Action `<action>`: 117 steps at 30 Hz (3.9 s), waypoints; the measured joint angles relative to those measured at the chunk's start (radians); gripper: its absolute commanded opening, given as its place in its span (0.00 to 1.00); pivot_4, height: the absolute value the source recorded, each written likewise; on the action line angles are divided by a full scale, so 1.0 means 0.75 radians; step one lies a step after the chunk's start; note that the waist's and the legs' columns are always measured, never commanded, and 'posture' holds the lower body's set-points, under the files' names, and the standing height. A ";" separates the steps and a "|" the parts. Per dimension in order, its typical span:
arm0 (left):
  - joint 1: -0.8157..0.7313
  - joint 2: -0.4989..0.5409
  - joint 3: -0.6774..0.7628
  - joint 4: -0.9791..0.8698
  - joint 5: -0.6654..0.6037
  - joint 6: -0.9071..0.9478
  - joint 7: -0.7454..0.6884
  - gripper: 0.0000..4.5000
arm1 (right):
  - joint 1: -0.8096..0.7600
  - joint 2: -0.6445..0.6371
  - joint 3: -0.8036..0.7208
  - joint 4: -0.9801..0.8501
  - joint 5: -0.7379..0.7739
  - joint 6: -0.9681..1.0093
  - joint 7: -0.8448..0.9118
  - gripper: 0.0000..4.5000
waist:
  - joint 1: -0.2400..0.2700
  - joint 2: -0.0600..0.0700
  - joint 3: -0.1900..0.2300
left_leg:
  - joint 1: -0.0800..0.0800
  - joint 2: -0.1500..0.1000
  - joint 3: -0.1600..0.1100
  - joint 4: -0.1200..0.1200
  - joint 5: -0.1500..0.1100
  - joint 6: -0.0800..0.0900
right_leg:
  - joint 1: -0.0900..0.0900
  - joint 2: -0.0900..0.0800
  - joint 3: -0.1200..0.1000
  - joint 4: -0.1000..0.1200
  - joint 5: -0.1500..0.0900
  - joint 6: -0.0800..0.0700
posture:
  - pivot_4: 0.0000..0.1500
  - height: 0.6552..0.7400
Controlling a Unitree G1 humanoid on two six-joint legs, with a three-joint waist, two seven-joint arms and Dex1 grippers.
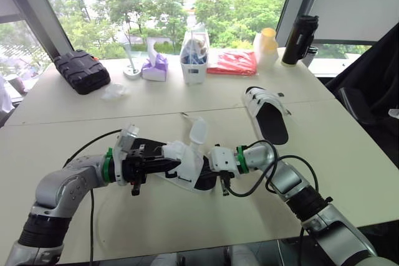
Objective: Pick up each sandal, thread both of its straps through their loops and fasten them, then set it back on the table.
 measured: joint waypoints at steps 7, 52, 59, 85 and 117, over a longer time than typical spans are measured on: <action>-0.078 -0.045 -0.008 0.083 -0.006 0.124 0.090 0.22 | 0.000 0.000 -0.001 -0.001 -0.006 0.000 -0.002 0.00 | 0.002 0.000 0.000 | 0.000 0.000 0.000 0.000 0.000 -0.001 | 0.000 0.000 0.000 0.000 0.000 0.000 | 1.00 1.00; -0.026 -0.025 0.136 0.455 0.303 -0.281 0.025 0.02 | 0.006 -0.002 -0.001 -0.002 -0.023 -0.021 -0.010 0.00 | 0.002 -0.003 -0.002 | 0.002 0.000 0.000 -0.001 0.002 -0.004 | 0.002 0.000 0.000 0.000 0.000 0.000 | 1.00 1.00; -0.029 -0.069 -0.056 0.483 0.496 -0.543 -0.076 0.02 | 0.003 -0.002 -0.001 0.002 -0.023 -0.023 -0.006 0.00 | 0.002 -0.003 -0.003 | 0.002 0.000 0.000 -0.001 0.002 -0.004 | 0.002 0.000 0.000 0.000 0.000 0.000 | 1.00 1.00; 0.155 0.082 -0.096 0.051 0.305 -0.079 -0.206 0.02 | 0.042 -0.071 -0.032 -0.133 0.045 0.120 0.065 0.00 | 0.004 -0.003 -0.001 | -0.001 0.000 -0.001 -0.001 0.001 -0.002 | 0.000 0.000 -0.001 -0.001 0.000 0.000 | 1.00 1.00; 0.204 0.156 -0.056 0.174 0.436 -0.318 -0.182 0.02 | 0.083 -0.023 -0.048 -0.158 0.060 0.203 0.042 0.00 | -0.007 -0.003 0.000 | -0.001 0.001 0.000 -0.002 0.001 -0.002 | -0.002 0.000 -0.001 0.000 0.000 0.000 | 1.00 1.00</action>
